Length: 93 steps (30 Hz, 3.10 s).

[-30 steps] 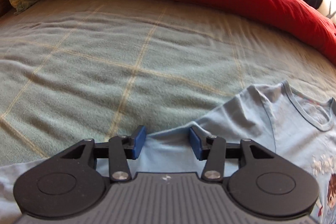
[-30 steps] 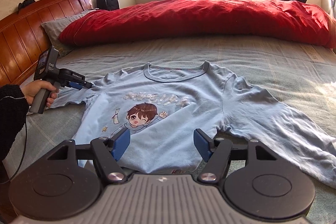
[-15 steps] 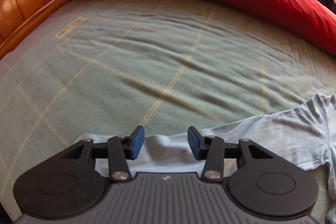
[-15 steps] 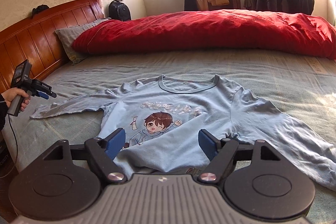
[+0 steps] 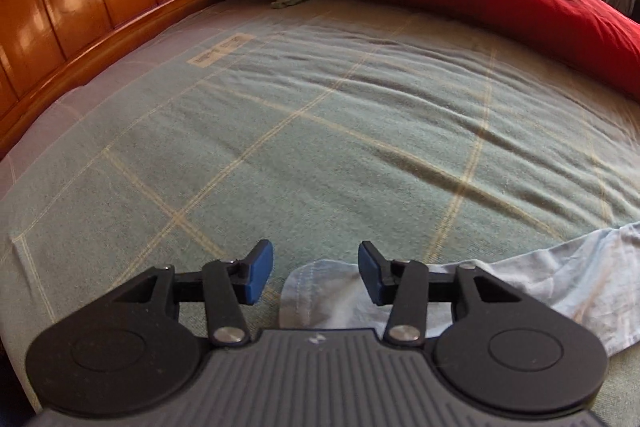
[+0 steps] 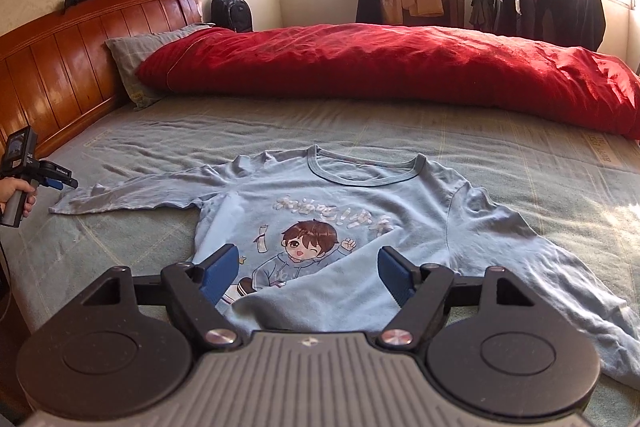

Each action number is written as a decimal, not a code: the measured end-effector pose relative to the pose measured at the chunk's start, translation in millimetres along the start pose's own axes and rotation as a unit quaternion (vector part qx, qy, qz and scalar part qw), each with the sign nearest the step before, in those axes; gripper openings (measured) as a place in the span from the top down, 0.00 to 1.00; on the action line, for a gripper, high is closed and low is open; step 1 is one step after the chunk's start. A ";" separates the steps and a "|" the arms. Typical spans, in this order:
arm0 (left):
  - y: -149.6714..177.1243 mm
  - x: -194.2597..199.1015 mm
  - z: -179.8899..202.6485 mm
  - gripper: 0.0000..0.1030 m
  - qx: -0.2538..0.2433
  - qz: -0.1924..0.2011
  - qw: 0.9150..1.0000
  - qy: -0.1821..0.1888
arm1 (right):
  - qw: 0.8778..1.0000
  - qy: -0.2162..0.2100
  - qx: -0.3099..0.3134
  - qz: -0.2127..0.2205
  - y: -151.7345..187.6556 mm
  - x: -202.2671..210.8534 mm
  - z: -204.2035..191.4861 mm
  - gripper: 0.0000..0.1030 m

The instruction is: Fold clothes

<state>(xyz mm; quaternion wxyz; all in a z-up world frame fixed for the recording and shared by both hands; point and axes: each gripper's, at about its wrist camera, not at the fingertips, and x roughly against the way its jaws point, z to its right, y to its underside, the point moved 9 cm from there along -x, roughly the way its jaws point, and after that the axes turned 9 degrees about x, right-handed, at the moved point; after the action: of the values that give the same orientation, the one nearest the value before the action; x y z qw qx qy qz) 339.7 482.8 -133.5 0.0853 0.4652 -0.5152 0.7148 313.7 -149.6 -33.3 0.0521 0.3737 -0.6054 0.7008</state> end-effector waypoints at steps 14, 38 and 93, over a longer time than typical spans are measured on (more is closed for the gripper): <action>30.9 -15.6 94.9 0.97 -0.135 -0.072 0.981 0.120 | 1.000 -0.001 0.012 -0.009 -0.3 -5.4 -6.4 0.22; 26.3 -26.2 125.4 0.60 0.027 -0.074 0.988 0.130 | 1.000 -0.008 0.007 -0.019 4.5 -15.1 -17.2 0.21; 34.8 -17.8 162.6 0.36 0.024 -0.076 0.997 -0.001 | 0.997 0.011 -0.058 -0.055 42.9 -24.2 35.8 0.15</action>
<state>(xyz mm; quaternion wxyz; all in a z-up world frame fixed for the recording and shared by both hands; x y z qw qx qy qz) 422.4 340.7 -163.8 0.1278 0.5061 -0.4613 0.7175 325.0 -183.4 -82.7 0.1192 0.3951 -0.6225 0.6649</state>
